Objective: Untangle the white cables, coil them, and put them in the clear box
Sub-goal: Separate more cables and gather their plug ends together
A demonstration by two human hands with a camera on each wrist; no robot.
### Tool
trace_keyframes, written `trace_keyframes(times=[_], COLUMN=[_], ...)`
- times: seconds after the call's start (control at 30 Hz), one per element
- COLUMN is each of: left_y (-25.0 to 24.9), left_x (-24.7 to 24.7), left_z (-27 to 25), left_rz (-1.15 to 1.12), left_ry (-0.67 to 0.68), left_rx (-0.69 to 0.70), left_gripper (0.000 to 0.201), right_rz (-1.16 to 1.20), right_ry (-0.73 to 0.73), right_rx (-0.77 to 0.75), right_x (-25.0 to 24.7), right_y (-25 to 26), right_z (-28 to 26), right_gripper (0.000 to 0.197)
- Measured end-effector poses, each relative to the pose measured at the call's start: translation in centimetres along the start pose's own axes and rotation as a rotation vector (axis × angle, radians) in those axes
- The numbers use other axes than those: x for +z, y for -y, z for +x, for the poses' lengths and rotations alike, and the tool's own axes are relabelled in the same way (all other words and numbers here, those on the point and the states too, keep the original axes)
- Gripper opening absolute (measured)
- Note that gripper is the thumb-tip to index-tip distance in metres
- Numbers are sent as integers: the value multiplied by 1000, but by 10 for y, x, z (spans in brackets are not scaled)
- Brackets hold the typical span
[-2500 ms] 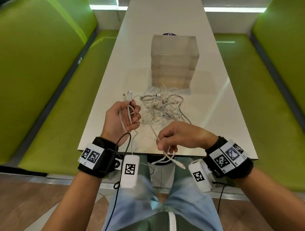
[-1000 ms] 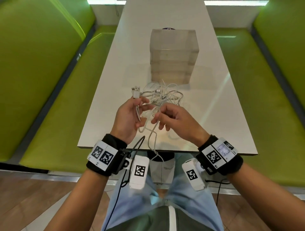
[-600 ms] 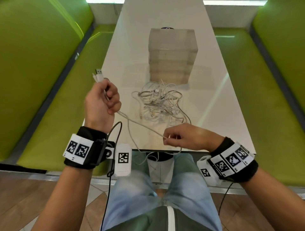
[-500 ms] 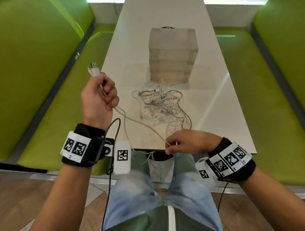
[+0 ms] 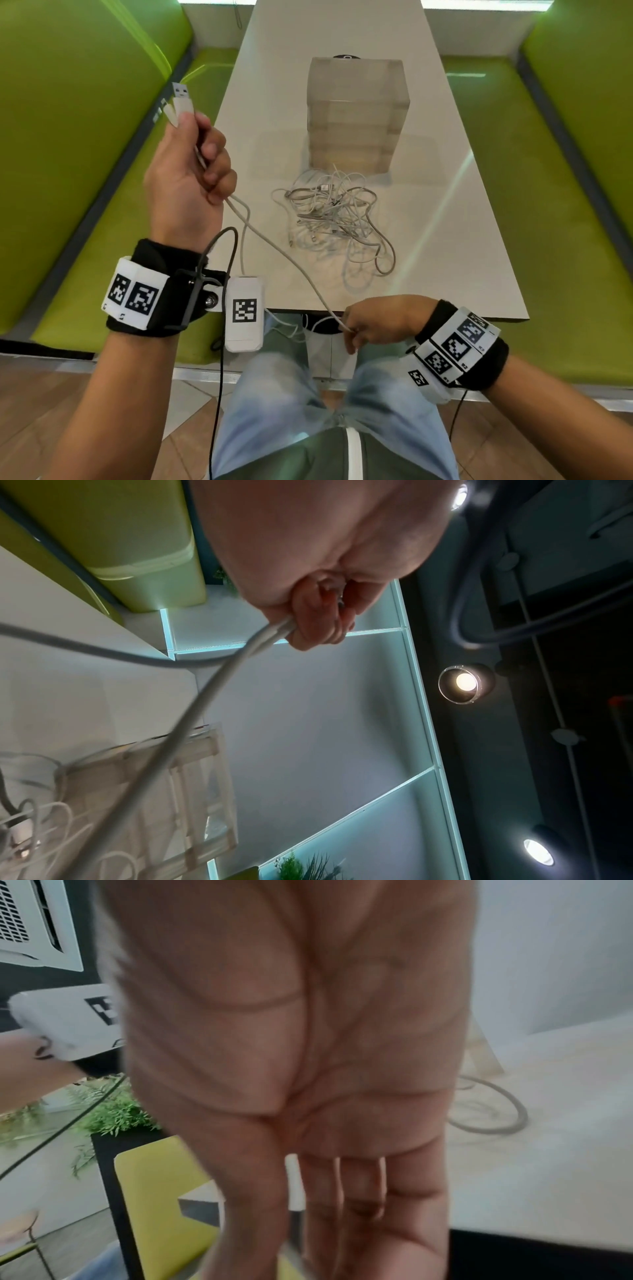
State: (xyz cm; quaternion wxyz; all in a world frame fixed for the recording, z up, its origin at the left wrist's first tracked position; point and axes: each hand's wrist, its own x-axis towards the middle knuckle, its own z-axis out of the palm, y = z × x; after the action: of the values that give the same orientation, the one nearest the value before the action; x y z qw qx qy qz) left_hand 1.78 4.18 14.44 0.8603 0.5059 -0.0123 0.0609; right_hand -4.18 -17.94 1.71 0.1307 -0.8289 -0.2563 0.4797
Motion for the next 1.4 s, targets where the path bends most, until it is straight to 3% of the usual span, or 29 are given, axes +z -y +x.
trace_keyframes(times=[0.13,0.23,0.3,0.5,0.6,0.73,0.83,1.23,1.4], left_y=[6,11,9,-3,-8,-14,-17,7,7], left_x=[1,2,3,8,13,18,21,34,42], left_z=[0,0,3,11,11,16,18,2,1], left_rz=[64,105,110,101,105,122,128,191,203], left_ry=[49,77,73,40,47,56,67,183,206], left_rx=[-16,-26,-22,25,48,95,110,-15,-17], left_gripper=[24,25,26,27,27,25,24,28,29], right_rz=[201,202,200,145,89,141,156,304,228], right_ry=[-76,35,89,-4,20,113,49,-88,-13], right_rx=[32,72,88,33,18,62,145,214,276], right_x=[8,12,15,8,8,11,14,14,13], right_y=[0,0,-1,-1,-1,-1,-2,-2,-5], right_z=[2,0,-2,-10,-14,-19,-20,-15,-22], right_gripper=[13,13,19,32,41,61,70,41,44])
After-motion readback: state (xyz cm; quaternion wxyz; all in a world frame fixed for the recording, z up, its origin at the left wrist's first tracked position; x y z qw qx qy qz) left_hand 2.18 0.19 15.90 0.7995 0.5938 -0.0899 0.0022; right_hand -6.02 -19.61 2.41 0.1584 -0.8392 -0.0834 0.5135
